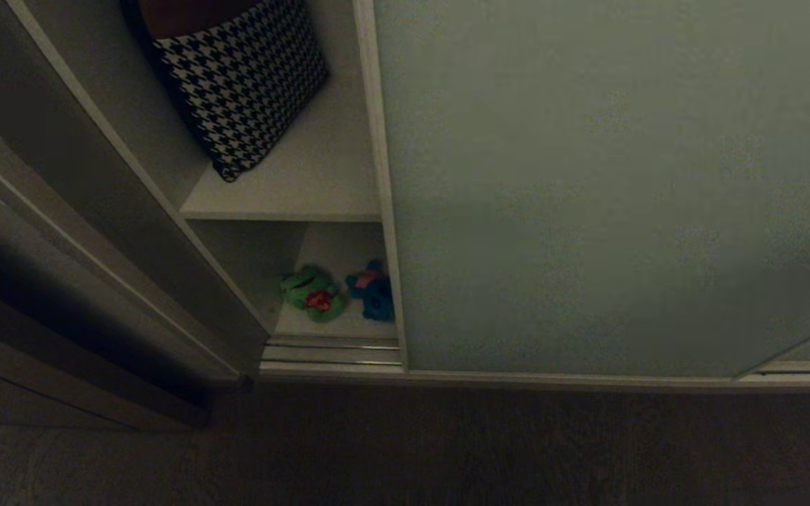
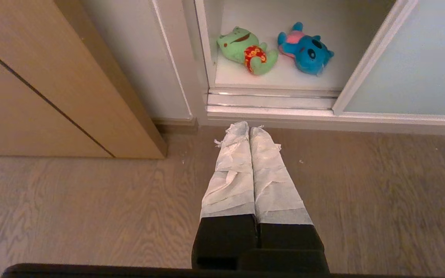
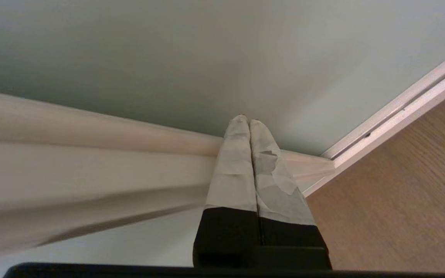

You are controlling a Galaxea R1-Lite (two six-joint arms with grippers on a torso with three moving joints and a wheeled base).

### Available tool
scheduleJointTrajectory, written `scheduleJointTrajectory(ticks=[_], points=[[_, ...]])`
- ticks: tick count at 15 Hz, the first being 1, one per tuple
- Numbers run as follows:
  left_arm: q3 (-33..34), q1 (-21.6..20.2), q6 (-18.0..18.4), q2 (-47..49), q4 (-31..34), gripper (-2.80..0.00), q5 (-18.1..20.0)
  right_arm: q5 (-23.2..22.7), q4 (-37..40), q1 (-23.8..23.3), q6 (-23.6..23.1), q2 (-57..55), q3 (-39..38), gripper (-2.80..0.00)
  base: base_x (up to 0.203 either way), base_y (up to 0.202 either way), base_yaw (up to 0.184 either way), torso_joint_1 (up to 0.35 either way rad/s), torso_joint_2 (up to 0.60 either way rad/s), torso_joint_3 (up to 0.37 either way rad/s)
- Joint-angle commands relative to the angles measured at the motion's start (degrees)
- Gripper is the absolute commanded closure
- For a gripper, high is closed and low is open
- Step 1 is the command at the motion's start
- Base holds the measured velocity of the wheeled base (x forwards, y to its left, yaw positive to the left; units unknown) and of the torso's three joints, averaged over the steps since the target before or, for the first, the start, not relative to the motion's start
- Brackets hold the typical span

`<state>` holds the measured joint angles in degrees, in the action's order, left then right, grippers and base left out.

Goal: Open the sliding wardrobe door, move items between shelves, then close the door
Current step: Close the door

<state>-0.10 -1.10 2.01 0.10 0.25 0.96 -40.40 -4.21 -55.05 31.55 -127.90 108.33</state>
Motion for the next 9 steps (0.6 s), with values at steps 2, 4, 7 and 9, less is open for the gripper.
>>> scheduleJointTrajectory(ticks=[2, 4, 7, 9], points=[[0.01, 0.03, 0.01, 0.08, 0.01, 0.0, 0.0, -0.47, -0.02, 1.53, 0.09, 3.4, -3.03, 0.0, 0.0, 0.0, 0.0, 0.0, 0.0, 0.0], [0.01, 0.02, 0.01, -0.01, 0.01, 0.0, 0.0, -0.49, -0.07, 2.57, 0.09, 5.45, -5.65, 0.0, 0.0, 0.0, 0.0, 0.0, 0.0, 0.0], [0.01, 0.01, 0.01, 0.08, 0.01, 0.0, 0.0, -0.58, -0.18, 3.86, -0.04, 9.33, -10.44, 0.0, 0.0, 0.0, 0.0, 0.0, 0.0, 0.0], [0.01, 0.04, 0.01, 0.08, 0.01, 0.0, 0.0, -0.63, -0.51, 4.65, -0.08, 12.23, -13.94, 0.0, 0.0, 0.0, 0.0, 0.0, 0.0, 0.0]])
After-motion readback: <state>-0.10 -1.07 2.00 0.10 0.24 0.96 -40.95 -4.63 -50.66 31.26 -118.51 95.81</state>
